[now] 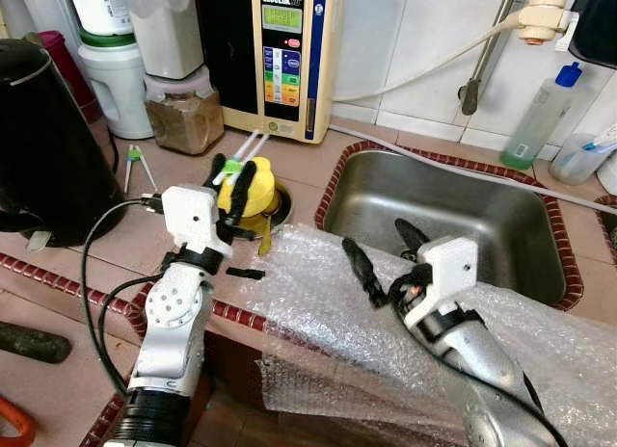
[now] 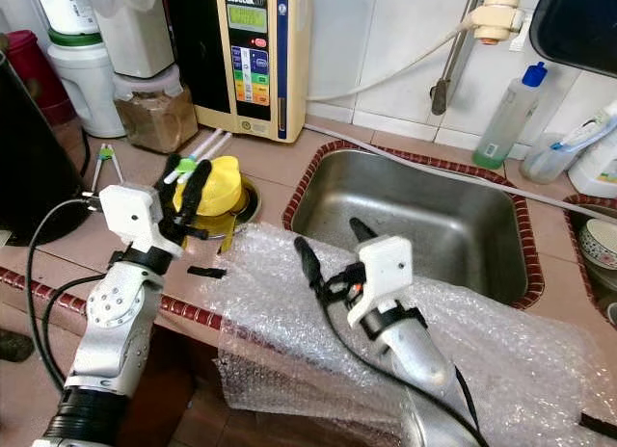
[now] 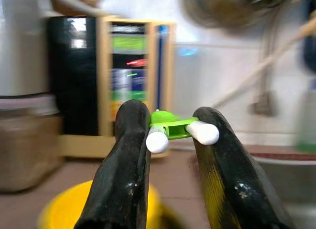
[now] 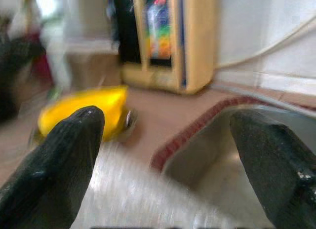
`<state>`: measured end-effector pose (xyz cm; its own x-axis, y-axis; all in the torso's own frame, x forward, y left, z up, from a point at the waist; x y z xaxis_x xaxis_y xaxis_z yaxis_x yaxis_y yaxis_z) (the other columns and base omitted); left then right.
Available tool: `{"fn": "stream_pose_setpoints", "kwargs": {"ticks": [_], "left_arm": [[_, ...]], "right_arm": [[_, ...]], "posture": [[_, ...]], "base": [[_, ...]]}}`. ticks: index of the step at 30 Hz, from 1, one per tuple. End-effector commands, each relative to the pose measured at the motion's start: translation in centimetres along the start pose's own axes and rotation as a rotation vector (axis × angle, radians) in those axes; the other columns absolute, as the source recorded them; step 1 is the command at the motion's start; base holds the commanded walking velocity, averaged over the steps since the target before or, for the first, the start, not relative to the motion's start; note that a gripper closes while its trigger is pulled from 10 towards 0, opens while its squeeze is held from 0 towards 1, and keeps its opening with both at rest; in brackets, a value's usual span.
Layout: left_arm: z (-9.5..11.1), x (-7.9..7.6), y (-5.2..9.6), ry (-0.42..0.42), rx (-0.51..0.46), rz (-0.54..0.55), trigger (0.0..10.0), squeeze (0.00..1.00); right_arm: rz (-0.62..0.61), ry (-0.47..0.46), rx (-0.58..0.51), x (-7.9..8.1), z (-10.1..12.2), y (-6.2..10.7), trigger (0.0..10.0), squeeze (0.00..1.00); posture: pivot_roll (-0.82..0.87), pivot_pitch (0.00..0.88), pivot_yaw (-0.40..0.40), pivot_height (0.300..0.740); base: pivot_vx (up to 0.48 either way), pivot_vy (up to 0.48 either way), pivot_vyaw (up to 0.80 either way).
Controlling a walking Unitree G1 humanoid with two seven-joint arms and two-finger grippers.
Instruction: Kitchen organization
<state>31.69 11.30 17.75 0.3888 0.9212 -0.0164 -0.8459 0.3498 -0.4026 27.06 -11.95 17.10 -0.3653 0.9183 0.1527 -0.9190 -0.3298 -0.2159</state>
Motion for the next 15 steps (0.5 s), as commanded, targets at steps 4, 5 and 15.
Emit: {"fn": "stream_pose_setpoints", "kwargs": {"ticks": [4, 5, 15], "left_arm": [[0.0, -2.6, -0.5, 0.076, 0.023, -0.158, 0.0, 0.00], [0.0, -2.6, -0.5, 0.076, 0.023, -0.158, 0.0, 0.00], [-0.5, -6.2, -0.1, 0.175, 0.051, -0.331, 0.0, 0.00]], "right_arm": [[-0.123, -0.177, -0.038, -2.4, 0.8, -0.6, 10.0, 0.00], [-0.123, -0.177, -0.038, -2.4, 0.8, -0.6, 10.0, 0.00], [-0.164, -0.620, -0.086, -2.6, 1.1, -2.7, 10.0, 0.00]], "posture": [[0.02, 0.016, -0.023, 0.740], [0.02, 0.016, -0.023, 0.740], [0.02, 0.014, -0.025, 0.740]], "base": [[0.000, 0.000, 0.00], [0.000, 0.000, 0.00], [0.000, 0.000, 0.00]]}}
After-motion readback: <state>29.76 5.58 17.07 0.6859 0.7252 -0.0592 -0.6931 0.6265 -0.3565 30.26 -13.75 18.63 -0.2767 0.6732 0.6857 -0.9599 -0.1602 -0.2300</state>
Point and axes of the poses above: a point about 5 cm out from each wrist's last joint towards the gripper, its own y axis pointing back from the gripper into the wrist, its own z axis along the axis of the wrist's last joint, x = y × z, the point moved 1 cm from there along -y, pointing out of the wrist towards the gripper, and after that the axes turned 3 degrees about y, right-handed, at the moved point
